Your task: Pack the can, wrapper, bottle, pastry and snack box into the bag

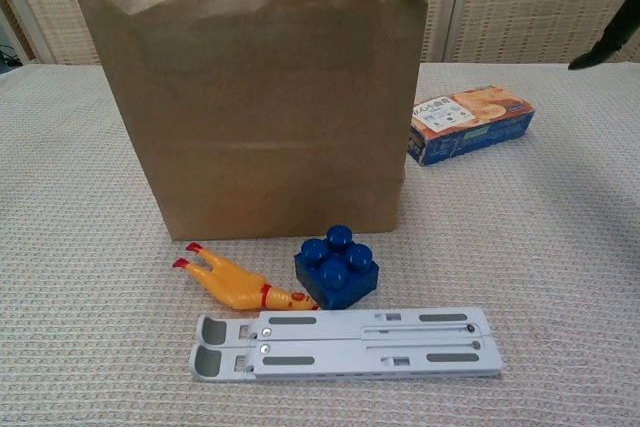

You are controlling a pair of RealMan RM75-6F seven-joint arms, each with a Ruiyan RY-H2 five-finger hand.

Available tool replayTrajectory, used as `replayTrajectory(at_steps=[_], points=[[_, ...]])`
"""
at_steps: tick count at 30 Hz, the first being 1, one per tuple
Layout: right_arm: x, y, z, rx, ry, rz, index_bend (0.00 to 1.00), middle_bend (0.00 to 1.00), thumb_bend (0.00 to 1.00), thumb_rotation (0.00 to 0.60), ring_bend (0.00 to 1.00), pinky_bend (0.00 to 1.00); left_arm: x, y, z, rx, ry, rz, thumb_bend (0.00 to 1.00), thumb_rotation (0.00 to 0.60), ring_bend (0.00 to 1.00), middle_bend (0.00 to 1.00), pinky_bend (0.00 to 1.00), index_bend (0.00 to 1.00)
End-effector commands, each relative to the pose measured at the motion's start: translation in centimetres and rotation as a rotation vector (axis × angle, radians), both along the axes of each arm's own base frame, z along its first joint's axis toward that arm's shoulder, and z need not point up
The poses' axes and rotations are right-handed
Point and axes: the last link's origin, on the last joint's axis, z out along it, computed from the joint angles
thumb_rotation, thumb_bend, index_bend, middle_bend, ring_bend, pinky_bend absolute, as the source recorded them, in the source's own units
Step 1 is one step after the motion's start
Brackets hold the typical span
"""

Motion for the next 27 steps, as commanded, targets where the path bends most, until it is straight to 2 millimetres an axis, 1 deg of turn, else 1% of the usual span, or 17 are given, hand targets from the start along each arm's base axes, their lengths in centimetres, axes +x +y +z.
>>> replayTrajectory(at_steps=[1,5,11,20,27], points=[[-2.8,-1.7,-1.0,0.070,0.075,-0.082,0.00,0.00,0.00,0.600,0.00,0.00,0.0,0.0,0.0,0.001,0.000,0.001,0.36,0.600,0.00,0.00,0.00,0.00],[-2.8,-3.4,-2.7,0.114,0.113,-0.095,0.00,0.00,0.00,0.600,0.00,0.00,0.0,0.1,0.0,0.004,-0.001,0.003,0.36,0.600,0.00,0.00,0.00,0.00],[-1.1,-5.8,-5.5,0.161,0.155,-0.099,0.00,0.00,0.00,0.600,0.00,0.00,0.0,0.1,0.0,0.007,-0.010,0.003,0.36,0.600,0.00,0.00,0.00,0.00],[0.9,-7.9,-9.7,0.237,0.237,-0.086,0.00,0.00,0.00,0.600,0.00,0.00,-0.1,0.2,0.0,0.006,-0.014,0.004,0.36,0.600,0.00,0.00,0.00,0.00],[1.4,-9.9,-11.6,0.276,0.274,-0.108,0.00,0.00,0.00,0.600,0.00,0.00,-0.1,0.2,0.0,0.007,-0.018,0.008,0.36,0.600,0.00,0.00,0.00,0.00]])
